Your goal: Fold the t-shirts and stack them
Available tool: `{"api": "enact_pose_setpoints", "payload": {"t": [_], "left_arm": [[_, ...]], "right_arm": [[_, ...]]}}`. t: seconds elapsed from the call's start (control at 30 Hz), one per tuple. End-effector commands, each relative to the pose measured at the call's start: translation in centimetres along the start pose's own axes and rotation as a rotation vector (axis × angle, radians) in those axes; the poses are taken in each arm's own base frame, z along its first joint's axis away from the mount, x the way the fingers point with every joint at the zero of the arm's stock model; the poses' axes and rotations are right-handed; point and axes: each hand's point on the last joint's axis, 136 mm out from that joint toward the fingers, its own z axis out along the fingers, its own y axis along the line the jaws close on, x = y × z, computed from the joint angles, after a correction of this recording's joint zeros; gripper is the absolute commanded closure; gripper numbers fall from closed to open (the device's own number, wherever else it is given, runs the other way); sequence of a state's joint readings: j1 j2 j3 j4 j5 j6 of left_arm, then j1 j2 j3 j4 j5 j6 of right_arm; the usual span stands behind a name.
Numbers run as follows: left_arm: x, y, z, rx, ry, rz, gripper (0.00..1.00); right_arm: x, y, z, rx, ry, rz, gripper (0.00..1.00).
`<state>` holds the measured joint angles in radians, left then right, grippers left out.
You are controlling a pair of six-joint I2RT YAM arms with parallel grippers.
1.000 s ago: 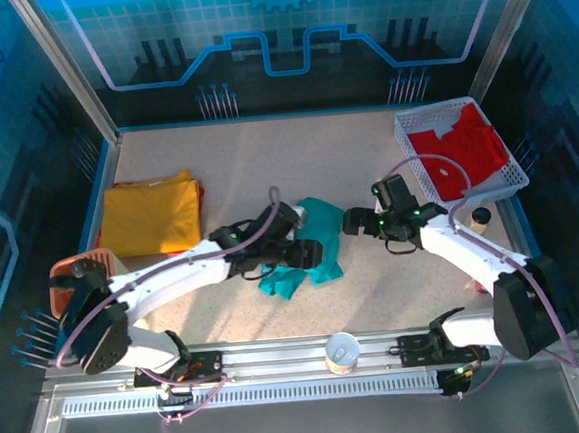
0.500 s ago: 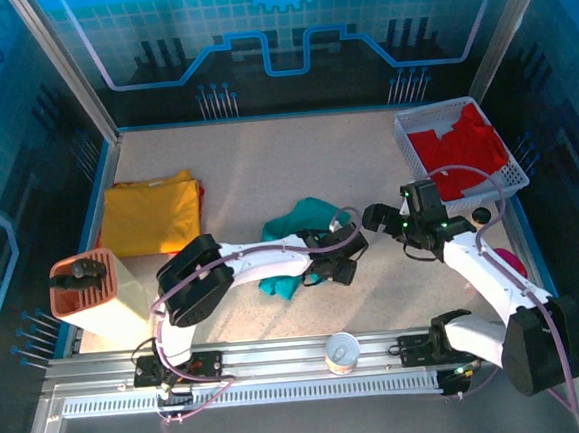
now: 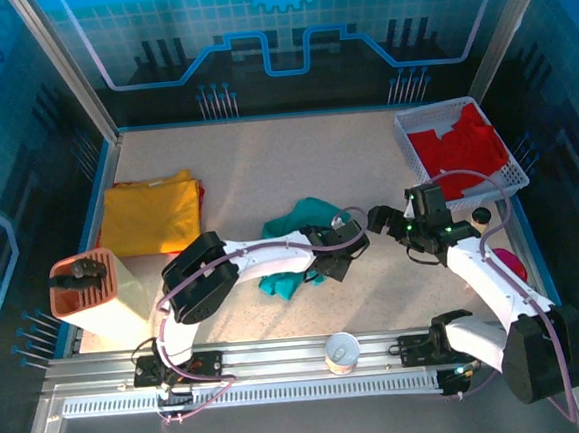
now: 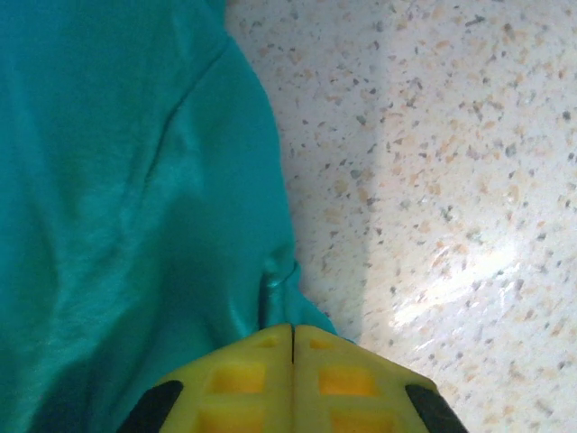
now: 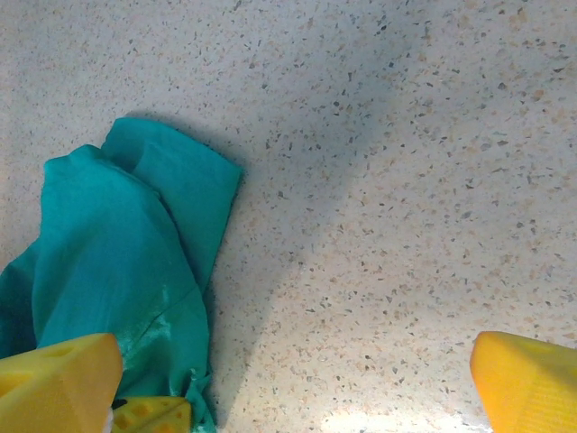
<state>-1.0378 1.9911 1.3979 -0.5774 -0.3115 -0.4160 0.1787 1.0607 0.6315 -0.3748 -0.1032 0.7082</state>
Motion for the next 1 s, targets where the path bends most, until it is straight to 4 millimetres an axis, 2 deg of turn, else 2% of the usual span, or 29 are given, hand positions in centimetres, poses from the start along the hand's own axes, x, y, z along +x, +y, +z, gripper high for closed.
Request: {"api": "enact_pose_setpoints", "payload": {"t": [0.0,0.1,0.2,0.3,0.4,0.57,0.7,0.83,0.97], "left_arm": [[-1.9,1.4,-4.4,-0.008,-0.067,0.035,1.00],[-2.5,2.5,-7.6,0.015,-0.112,0.055,1.00],[-2.9,4.6,-11.5,0.014,-0.187,0.070,1.00],[-2.4,7.6,-14.9,0.019,-0.243,0.017,1.00],[-1.2,11.2,-17.3,0.019,-0.282,-0.080,1.00],[1.4,16.7,-19.4,0.007,-0.340,-0.267,1.00],[3.5,19.7,-20.2,-0.018,-0.364,-0.373,1.00],[4.7,20.6,-20.5,-0.003,-0.367,-0.417,1.00],[5.3,21.0,-20.3,-0.015,-0.353,-0.428,1.00]], "right_arm": [[-0.2,0.0,0.3,-0.022,0.000,0.031,0.00],[-0.4,0.1,0.5,-0.021,0.000,0.038,0.01],[-0.5,1.1,0.8,-0.064,0.010,0.015,0.02],[-0.5,2.3,1.4,-0.110,0.032,-0.016,0.03],[0.0,4.0,2.5,-0.150,0.086,-0.052,0.04],[1.7,6.0,5.9,-0.140,0.195,-0.098,0.05],[2.5,6.6,8.9,-0.122,0.231,-0.080,0.08],[2.6,7.4,11.4,-0.104,0.238,-0.074,0.11],[2.7,8.2,13.8,-0.092,0.264,-0.063,0.23]]}}
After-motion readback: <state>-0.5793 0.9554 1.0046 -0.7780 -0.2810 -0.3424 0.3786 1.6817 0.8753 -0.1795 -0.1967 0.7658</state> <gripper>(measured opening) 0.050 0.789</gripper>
